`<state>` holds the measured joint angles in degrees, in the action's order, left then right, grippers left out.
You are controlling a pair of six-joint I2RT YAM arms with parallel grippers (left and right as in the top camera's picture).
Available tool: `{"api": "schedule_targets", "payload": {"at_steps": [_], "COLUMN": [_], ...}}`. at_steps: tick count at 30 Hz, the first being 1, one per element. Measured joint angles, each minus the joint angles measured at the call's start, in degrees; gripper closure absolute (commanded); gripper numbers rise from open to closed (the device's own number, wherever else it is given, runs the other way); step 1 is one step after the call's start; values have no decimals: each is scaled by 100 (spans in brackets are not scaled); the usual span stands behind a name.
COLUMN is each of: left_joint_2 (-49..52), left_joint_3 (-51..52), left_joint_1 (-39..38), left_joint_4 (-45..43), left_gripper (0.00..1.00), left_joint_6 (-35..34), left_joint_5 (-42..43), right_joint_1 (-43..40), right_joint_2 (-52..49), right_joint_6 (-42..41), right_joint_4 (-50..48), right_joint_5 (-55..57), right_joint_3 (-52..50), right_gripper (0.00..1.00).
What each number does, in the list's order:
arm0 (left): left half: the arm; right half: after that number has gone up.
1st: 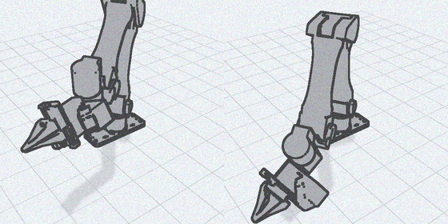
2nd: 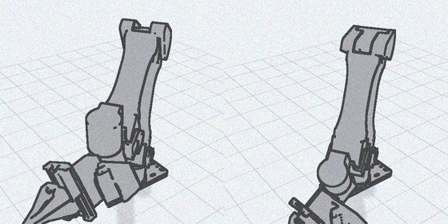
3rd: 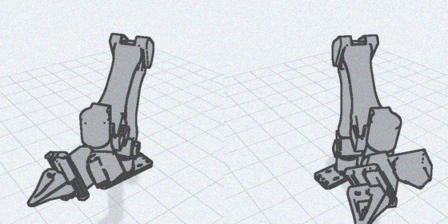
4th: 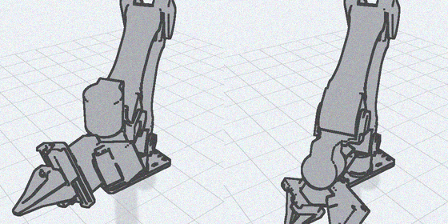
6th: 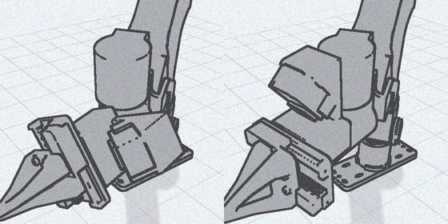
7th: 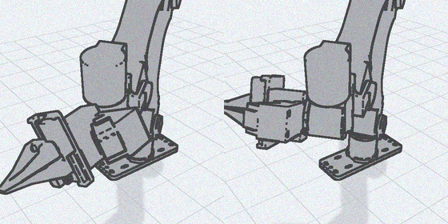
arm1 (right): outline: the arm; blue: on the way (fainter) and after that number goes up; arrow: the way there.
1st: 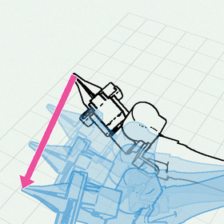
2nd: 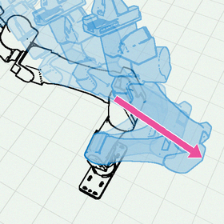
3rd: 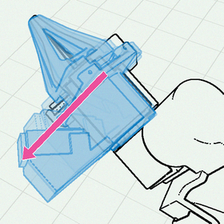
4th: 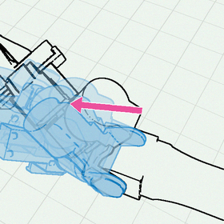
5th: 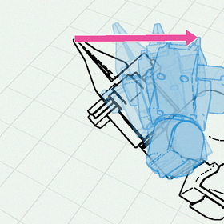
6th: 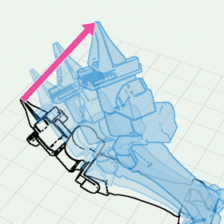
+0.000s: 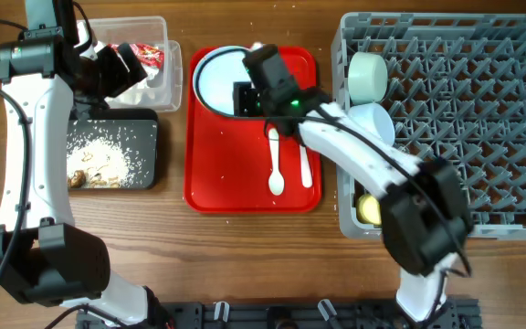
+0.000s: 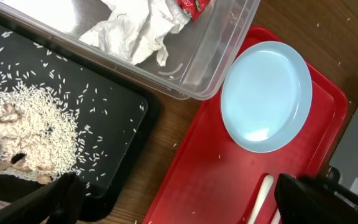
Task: Sort waste into correct bins and load items into the dishwasher rack
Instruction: 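Reach the right gripper to the light-blue plate and grasp its edge, then lift the light-blue plate and stand it upright in the rack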
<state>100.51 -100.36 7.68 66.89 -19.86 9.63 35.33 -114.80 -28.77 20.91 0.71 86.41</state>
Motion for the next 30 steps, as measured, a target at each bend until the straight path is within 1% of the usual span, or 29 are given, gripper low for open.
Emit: {"api": "schedule_targets", "payload": {"at_steps": [1,6,10,12,14,15,16,17,20,21,23,24,27,30], "left_joint_2": [0,-2,0,0,0,0,0,0,0,0,0,0,0,0], "left_joint_3": [0,0,0,0,0,0,0,0,0,0,0,0,0,0], "left_joint_1": [0,0,0,0,0,0,0,0,0,0,0,0,0,0], "left_joint_4": [2,0,0,0,0,0,0,0,0,0,0,0,0,0], "left_gripper": [0,0,0,0,0,0,0,0,0,0,0,0,0,0], "left_joint_6": [0,0,0,0,0,0,0,0,0,0,0,0,0,0], "left_joint_5": [2,0,2,0,0,0,0,2,0,0,0,0,0,0], "right_joint_1": [-52,-448,-511,-494,-490,-490,-490,-490,-501,-490,-490,-492,-492,-498], "right_joint_2": [-205,-826,-1130,-1185,-1189,-1191,-1191,-1191,-1191,-1191,-1191,-1189,-1191,-1213], "right_joint_6": [-162,-699,-922,-1019,-1067,-1093,-1093,-1108,-1145,-1145,-1080,-1056,-881,-619], "right_joint_4": [-66,-229,-393,-428,-426,-400,-337,-219,-63,44,271,339,483,1117], "right_joint_5": [48,162,212,234,234,234,234,205,-197,-317,-507,-590,-826,-938], "right_joint_3": [9,70,85,107,116,118,125,131,155,179,221,229,304,717], "right_gripper": [51,52,57,64,73,80,92,95,95,91,91,96,96,96]}}
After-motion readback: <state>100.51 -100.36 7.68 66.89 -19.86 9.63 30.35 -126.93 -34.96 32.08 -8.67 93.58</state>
